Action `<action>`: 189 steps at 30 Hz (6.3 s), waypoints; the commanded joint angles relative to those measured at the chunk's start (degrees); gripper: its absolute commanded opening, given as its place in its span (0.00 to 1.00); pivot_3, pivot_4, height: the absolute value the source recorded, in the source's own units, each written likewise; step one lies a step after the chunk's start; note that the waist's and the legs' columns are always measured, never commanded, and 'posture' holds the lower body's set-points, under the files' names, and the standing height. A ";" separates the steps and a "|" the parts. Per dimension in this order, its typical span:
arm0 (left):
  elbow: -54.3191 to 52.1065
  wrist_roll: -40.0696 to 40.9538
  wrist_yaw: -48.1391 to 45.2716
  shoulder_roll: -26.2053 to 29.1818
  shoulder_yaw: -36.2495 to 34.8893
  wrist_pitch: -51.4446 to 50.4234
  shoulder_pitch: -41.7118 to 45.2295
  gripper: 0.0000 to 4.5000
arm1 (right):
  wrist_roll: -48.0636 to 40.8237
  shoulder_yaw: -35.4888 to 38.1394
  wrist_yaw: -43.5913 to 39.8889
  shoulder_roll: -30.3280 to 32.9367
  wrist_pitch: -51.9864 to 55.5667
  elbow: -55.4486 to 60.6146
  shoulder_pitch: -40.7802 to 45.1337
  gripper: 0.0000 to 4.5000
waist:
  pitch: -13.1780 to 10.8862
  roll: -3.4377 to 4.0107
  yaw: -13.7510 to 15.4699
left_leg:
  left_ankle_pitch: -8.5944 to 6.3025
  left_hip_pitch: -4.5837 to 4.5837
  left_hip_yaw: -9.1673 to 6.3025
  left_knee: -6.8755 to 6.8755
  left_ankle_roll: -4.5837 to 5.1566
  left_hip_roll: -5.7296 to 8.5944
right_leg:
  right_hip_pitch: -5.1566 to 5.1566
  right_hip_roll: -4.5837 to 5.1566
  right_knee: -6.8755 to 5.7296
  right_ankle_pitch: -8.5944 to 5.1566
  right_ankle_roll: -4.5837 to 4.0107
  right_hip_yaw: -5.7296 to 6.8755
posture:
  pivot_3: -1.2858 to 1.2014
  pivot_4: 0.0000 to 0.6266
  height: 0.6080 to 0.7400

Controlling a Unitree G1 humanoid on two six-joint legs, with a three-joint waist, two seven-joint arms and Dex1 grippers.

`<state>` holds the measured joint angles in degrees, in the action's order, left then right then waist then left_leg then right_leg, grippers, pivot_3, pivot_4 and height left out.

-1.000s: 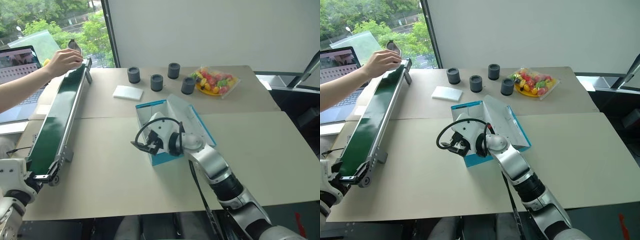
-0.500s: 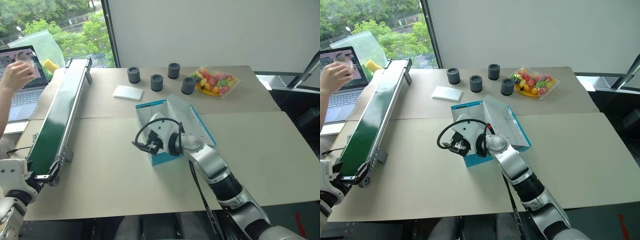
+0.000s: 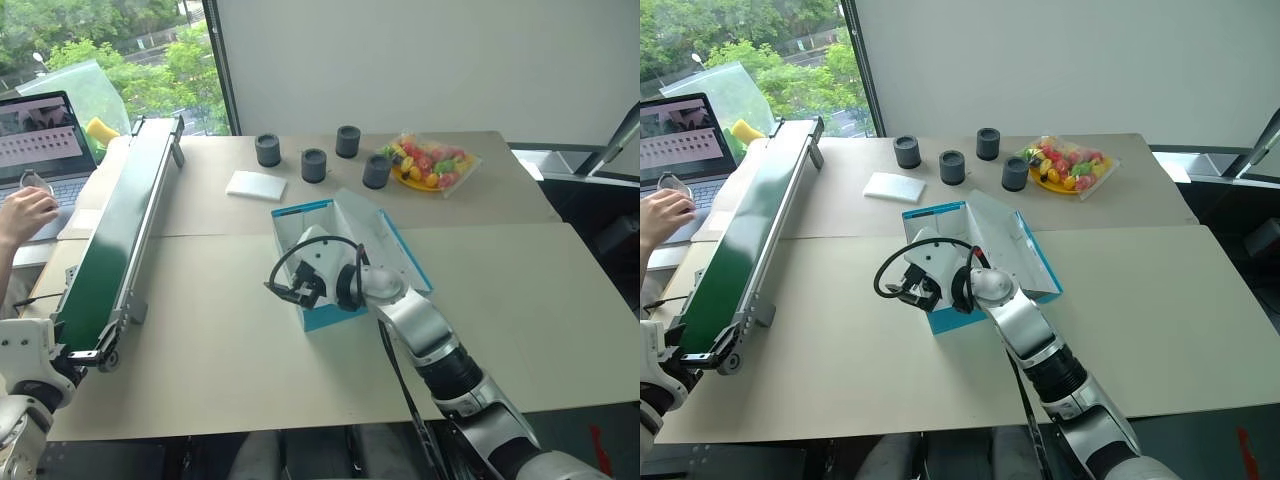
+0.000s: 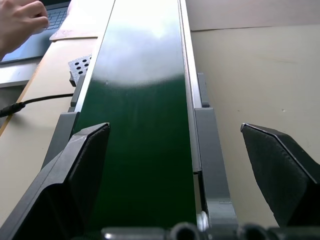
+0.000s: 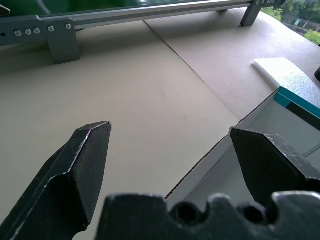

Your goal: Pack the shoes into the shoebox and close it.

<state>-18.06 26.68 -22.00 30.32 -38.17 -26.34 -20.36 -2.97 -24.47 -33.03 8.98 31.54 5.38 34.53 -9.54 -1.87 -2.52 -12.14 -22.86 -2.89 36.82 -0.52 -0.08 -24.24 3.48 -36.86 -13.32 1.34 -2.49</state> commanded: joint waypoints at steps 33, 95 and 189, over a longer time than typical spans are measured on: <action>-1.08 -0.39 -0.81 0.69 -2.14 0.94 -0.22 1.00 | 1.87 0.35 0.54 -0.91 -1.44 0.73 0.13 0.99 | 0.00 0.00 -0.03 | 0.00 0.00 0.00 0.00 0.00 0.00 | 0.00 0.00 0.00 0.00 0.00 0.00 | 0.52 0.24 0.98; 3.21 -2.74 3.38 -1.94 0.77 1.12 4.38 1.00 | 2.78 1.39 0.88 -0.94 -2.20 0.09 0.84 0.99 | 0.00 0.00 0.02 | -0.01 0.00 -0.03 0.00 -0.01 0.00 | 0.00 0.01 -0.01 0.00 0.00 0.00 | 0.52 0.24 0.98; -26.10 -27.33 -0.05 -4.67 37.93 5.75 10.66 0.98 | -23.73 23.60 5.20 7.91 33.52 -53.75 44.16 0.12 | -0.20 0.11 -0.40 | -0.07 -0.30 0.34 0.02 -0.04 0.08 | -0.14 -0.10 0.03 -0.02 0.01 -0.01 | 0.52 0.24 0.98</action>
<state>-41.38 -1.90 -19.71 24.33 0.82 -21.86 -9.31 -29.37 2.42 -24.99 16.91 64.08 -48.62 76.37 -9.74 -1.75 -2.92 -12.21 -23.16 -2.56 36.85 -0.56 0.01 -24.38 3.38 -36.84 -13.34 1.35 -2.52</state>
